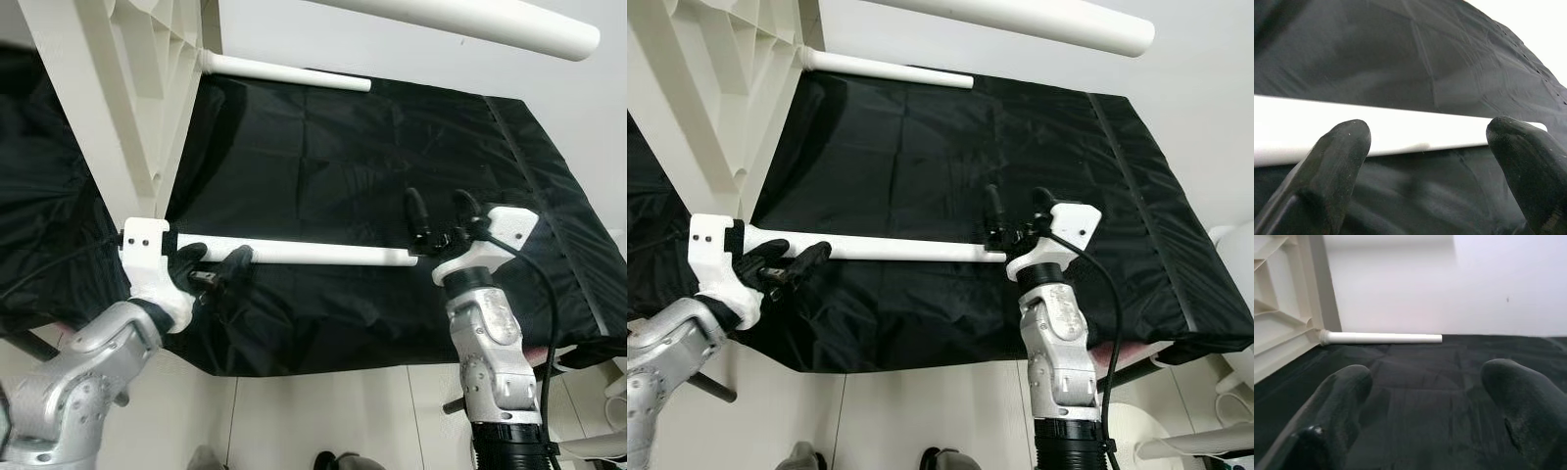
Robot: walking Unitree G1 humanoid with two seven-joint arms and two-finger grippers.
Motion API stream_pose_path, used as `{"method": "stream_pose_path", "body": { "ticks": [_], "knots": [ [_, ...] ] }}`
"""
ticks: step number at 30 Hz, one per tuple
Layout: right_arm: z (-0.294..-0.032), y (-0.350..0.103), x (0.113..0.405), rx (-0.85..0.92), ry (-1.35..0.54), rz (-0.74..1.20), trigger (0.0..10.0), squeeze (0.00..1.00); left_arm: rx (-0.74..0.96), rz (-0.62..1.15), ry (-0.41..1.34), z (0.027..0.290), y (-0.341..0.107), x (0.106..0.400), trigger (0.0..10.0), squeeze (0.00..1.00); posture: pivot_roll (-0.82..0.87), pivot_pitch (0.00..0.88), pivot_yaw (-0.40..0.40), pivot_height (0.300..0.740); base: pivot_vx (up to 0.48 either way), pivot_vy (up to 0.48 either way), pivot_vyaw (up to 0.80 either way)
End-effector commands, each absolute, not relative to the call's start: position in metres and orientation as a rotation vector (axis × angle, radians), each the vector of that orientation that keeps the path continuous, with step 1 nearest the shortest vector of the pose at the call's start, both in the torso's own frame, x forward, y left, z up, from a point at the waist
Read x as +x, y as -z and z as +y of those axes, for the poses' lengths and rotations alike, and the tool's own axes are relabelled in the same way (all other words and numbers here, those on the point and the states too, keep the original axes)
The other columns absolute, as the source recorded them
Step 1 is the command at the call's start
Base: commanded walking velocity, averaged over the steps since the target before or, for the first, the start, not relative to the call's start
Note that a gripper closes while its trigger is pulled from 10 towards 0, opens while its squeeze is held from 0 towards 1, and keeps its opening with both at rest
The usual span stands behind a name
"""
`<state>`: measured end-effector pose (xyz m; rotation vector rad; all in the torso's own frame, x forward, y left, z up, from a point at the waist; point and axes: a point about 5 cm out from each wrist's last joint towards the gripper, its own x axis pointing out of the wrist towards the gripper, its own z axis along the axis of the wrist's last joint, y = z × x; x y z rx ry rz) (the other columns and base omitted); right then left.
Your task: Building children table
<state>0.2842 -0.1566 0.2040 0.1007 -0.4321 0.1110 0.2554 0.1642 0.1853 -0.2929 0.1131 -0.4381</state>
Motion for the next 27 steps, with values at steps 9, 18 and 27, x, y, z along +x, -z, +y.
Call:
{"method": "stream_pose_path", "body": {
  "ticks": [9,18,27],
  "knots": [
    [-0.155,-0.229,0.275,-0.29,-0.047,-0.627,10.0,1.0,-0.433,0.213,0.371,0.159,-0.166,0.246,10.0,0.91,0.12,0.135,-0.06,0.74,0.0,0.0,0.0],
    [-0.149,-0.238,0.271,-0.415,-0.017,-0.707,10.0,0.0,-0.596,0.229,0.258,0.16,-0.163,0.245,10.0,0.0,0.13,0.133,-0.069,0.74,0.0,0.0,0.0],
    [-0.139,-0.255,0.267,-0.508,-0.034,-0.813,10.0,0.0,-0.767,0.209,0.115,0.172,-0.164,0.256,10.0,0.0,0.13,0.119,-0.07,0.74,0.0,0.0,0.0]
  ]
}}
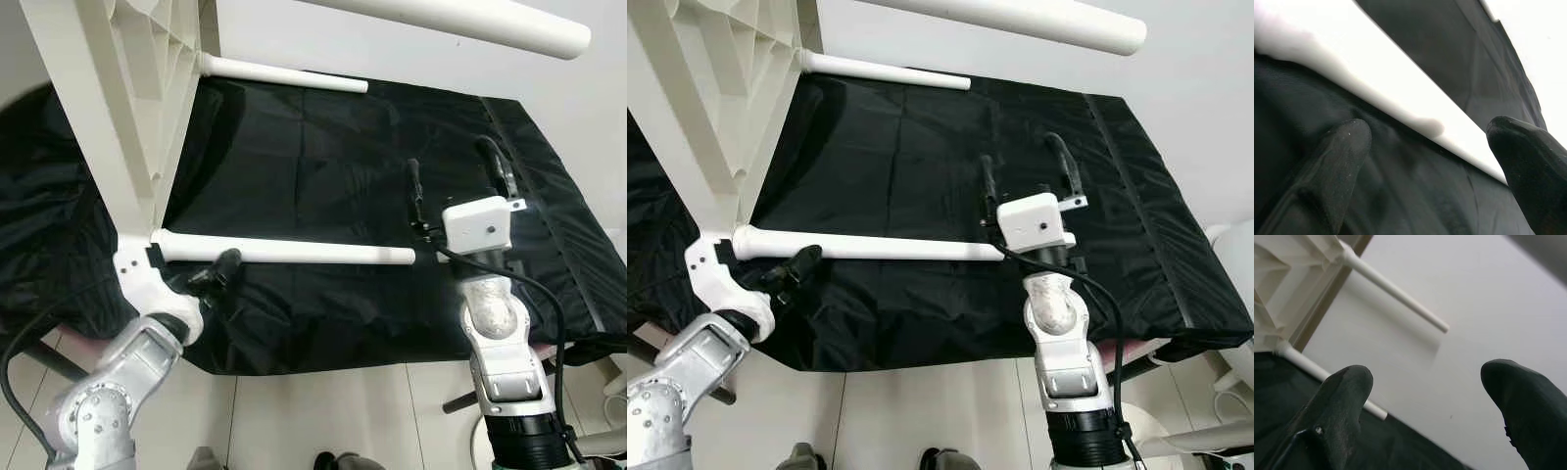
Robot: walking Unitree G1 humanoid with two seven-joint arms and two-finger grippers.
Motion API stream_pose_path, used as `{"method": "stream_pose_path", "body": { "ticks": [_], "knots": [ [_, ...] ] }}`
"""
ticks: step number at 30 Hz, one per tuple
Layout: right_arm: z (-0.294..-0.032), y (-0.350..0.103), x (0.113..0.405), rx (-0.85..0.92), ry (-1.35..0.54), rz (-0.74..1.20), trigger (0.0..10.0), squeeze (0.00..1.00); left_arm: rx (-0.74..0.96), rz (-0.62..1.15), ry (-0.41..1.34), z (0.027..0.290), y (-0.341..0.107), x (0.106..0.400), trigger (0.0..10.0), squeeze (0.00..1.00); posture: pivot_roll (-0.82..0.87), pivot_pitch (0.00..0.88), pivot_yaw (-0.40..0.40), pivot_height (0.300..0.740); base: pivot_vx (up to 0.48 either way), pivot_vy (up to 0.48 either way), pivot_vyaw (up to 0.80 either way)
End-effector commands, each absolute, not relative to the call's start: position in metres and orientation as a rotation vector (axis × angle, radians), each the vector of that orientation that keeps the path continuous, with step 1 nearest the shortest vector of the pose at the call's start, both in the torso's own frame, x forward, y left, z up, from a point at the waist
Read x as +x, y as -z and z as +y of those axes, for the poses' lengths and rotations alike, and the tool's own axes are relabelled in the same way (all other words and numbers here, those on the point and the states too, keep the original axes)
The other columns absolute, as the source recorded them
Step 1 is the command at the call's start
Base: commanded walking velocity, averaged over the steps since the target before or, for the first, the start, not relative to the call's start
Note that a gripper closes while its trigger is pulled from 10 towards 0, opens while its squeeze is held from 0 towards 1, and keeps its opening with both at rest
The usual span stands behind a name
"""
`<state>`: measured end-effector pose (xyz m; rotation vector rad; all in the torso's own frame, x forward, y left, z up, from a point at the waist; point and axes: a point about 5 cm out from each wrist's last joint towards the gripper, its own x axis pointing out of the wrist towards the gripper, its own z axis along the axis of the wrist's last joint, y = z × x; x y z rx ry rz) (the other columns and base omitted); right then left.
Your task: Building children table
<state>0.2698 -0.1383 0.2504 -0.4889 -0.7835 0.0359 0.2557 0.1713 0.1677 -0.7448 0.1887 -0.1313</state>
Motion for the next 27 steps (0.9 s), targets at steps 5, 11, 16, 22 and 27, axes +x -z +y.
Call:
{"method": "stream_pose_path", "body": {
  "ticks": [5,11,16,22,27],
  "knots": [
    [-0.134,-0.261,0.265,-0.552,-0.043,-0.855,10.0,0.0,-0.781,0.222,0.093,0.171,-0.163,0.259,10.0,0.0,0.12,0.113,-0.065,0.74,0.0,0.0,0.0],
    [-0.119,-0.276,0.258,-0.824,0.003,-1.023,10.0,0.0,-0.799,0.249,0.064,0.17,-0.161,0.263,10.0,0.0,0.1,0.123,-0.046,0.74,0.0,0.0,0.0],
    [-0.109,-0.287,0.26,-0.89,0.045,-1.096,10.0,0.0,-0.806,0.253,0.069,0.168,-0.163,0.266,10.0,0.0,0.1,0.127,-0.036,0.74,0.0,0.0,0.0],
    [-0.103,-0.306,0.261,-0.924,0.037,-1.176,10.0,0.0,-0.803,0.262,0.07,0.167,-0.162,0.268,10.0,0.0,0.09,0.131,-0.018,0.74,0.0,0.0,0.0],
    [-0.096,-0.319,0.261,-0.95,0.025,-1.239,10.0,0.0,-0.798,0.275,0.072,0.166,-0.161,0.27,10.0,0.0,0.08,0.132,-0.01,0.74,0.0,0.0,0.0]
  ]
}}
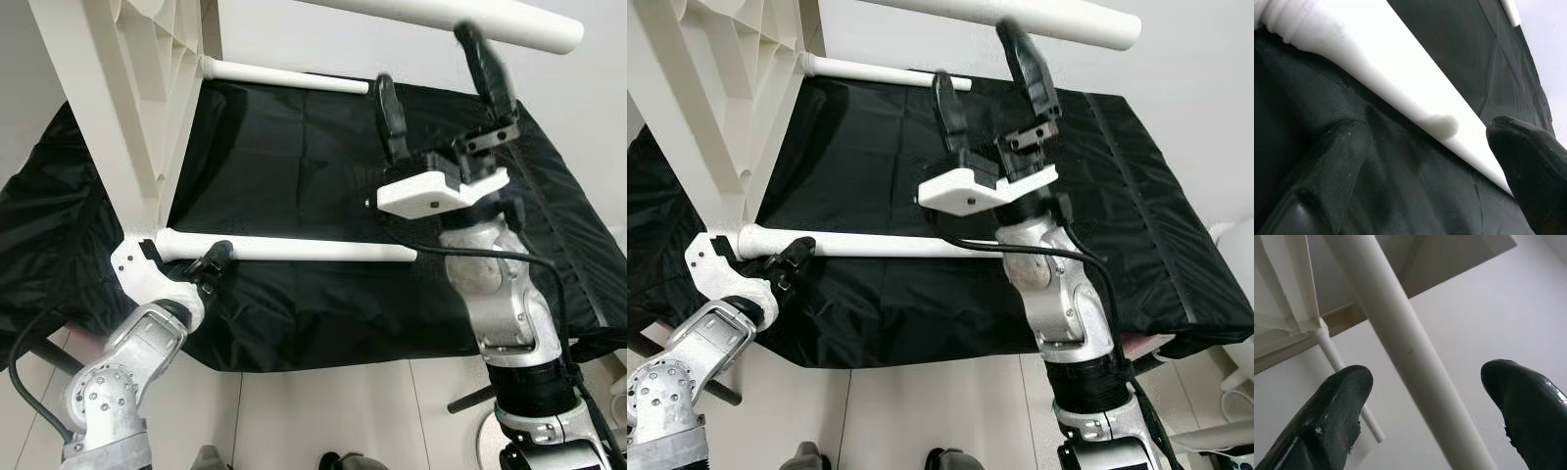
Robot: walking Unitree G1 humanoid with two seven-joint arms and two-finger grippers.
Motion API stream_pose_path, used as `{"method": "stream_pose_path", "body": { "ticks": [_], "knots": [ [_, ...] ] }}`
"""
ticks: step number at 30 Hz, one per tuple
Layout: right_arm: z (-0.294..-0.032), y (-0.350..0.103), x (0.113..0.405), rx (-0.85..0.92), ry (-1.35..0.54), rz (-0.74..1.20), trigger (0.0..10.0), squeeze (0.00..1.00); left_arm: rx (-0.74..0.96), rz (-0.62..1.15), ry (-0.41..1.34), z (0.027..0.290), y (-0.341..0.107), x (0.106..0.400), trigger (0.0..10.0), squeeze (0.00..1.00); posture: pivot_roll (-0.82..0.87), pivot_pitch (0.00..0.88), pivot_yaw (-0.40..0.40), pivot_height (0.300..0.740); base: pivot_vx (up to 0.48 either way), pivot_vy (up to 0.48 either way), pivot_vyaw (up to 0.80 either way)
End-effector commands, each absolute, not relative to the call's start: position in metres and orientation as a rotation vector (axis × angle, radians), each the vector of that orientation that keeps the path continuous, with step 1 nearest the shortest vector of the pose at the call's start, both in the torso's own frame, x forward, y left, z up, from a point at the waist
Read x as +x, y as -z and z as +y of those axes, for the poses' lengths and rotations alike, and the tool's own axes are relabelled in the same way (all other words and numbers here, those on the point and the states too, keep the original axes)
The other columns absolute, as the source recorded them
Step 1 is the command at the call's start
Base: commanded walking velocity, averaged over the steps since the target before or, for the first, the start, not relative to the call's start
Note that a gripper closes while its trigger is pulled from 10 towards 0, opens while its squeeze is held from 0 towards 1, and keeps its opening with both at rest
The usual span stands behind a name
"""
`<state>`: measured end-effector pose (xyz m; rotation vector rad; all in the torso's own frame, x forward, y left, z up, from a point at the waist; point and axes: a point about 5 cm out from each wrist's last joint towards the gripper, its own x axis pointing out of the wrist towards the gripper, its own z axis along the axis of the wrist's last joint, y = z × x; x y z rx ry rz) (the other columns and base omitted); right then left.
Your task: Building children table
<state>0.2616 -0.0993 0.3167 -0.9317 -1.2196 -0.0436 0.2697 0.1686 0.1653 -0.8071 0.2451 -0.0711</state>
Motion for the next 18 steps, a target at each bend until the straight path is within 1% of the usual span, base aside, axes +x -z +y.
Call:
{"method": "stream_pose_path", "body": {
  "ticks": [1,10,18],
  "knots": [
    [-0.096,-0.319,0.261,-0.95,0.025,-1.239,10.0,0.0,-0.798,0.275,0.072,0.166,-0.161,0.27,10.0,0.0,0.08,0.132,-0.01,0.74,0.0,0.0,0.0],
    [-0.073,-0.336,0.27,-0.991,-0.05,-1.23,10.0,0.0,-0.796,0.273,0.078,0.165,-0.164,0.272,10.0,0.0,0.08,0.137,-0.006,0.74,0.0,0.0,0.0],
    [-0.063,-0.342,0.285,-1.04,-0.076,-1.175,10.0,0.0,-0.802,0.27,0.079,0.163,-0.164,0.271,10.0,0.0,0.08,0.138,-0.013,0.74,0.0,0.0,0.0]
  ]
}}
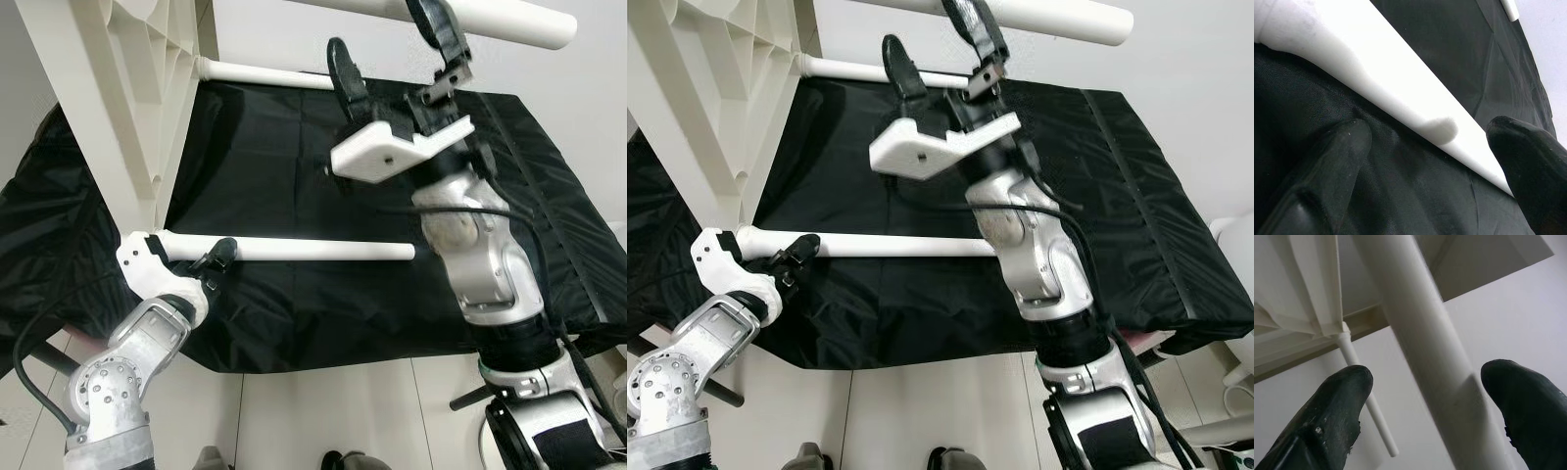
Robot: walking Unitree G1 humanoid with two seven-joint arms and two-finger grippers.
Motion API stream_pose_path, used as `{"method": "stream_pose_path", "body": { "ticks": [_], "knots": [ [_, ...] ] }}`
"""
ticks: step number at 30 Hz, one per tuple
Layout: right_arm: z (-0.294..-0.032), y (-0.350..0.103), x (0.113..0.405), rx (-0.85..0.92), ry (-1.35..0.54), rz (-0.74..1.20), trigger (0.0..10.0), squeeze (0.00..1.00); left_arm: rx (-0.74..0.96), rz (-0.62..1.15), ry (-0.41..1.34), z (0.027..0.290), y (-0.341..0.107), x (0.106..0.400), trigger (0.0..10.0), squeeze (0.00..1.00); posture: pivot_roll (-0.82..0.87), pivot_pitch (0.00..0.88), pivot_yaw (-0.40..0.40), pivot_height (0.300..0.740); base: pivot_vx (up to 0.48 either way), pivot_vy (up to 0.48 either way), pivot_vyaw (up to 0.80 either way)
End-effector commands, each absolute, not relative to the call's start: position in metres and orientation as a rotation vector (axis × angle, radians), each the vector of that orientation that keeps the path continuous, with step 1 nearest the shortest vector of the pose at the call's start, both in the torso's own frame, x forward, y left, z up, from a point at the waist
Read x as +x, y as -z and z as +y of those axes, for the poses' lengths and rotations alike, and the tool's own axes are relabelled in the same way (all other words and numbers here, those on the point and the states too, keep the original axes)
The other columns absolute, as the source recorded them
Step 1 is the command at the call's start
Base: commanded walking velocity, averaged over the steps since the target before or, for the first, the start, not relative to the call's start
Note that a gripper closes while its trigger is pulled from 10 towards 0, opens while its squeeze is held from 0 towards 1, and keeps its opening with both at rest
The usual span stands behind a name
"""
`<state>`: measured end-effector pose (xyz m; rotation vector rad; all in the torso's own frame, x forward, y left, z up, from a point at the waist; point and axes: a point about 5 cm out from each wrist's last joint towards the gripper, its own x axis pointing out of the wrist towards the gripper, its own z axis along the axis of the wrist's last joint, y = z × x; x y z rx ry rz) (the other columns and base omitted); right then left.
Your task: Building children table
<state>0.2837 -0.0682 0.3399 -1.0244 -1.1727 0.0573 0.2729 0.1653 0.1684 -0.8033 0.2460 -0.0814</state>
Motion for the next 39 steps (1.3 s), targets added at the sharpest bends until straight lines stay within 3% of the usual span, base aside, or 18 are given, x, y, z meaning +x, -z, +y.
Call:
{"method": "stream_pose_path", "body": {
  "ticks": [1,25,28,29,30,39],
  "knots": [
    [-0.062,-0.343,0.287,-1.05,-0.076,-1.17,10.0,0.0,-0.801,0.271,0.077,0.163,-0.164,0.271,10.0,0.0,0.08,0.139,-0.016,0.74,0.0,0.0,0.0],
    [-0.046,-0.369,0.302,-1.103,-0.007,-1.108,10.0,0.0,-0.827,0.263,0.054,0.163,-0.161,0.27,10.0,0.0,0.06,0.136,-0.029,0.74,0.0,0.0,0.0],
    [-0.044,-0.371,0.304,-1.105,0.003,-1.096,9.6,0.0,-0.829,0.262,0.057,0.162,-0.162,0.27,10.0,0.0,0.06,0.136,-0.029,0.74,0.0,0.0,0.0],
    [-0.044,-0.372,0.305,-1.091,0.007,-1.088,4.1,0.0,-0.832,0.262,0.058,0.161,-0.162,0.27,10.0,0.0,0.06,0.136,-0.03,0.74,0.0,0.0,0.0],
    [-0.045,-0.375,0.305,-1.076,0.015,-1.079,0.0,0.0,-0.833,0.263,0.058,0.16,-0.162,0.27,10.0,0.0,0.06,0.137,-0.032,0.74,0.0,0.0,0.0],
    [-0.051,-0.38,0.306,-1.007,0.043,-1.039,0.0,0.0,-0.852,0.259,0.05,0.158,-0.161,0.27,10.0,0.0,0.05,0.136,-0.036,0.74,0.0,0.0,0.0]
  ]
}}
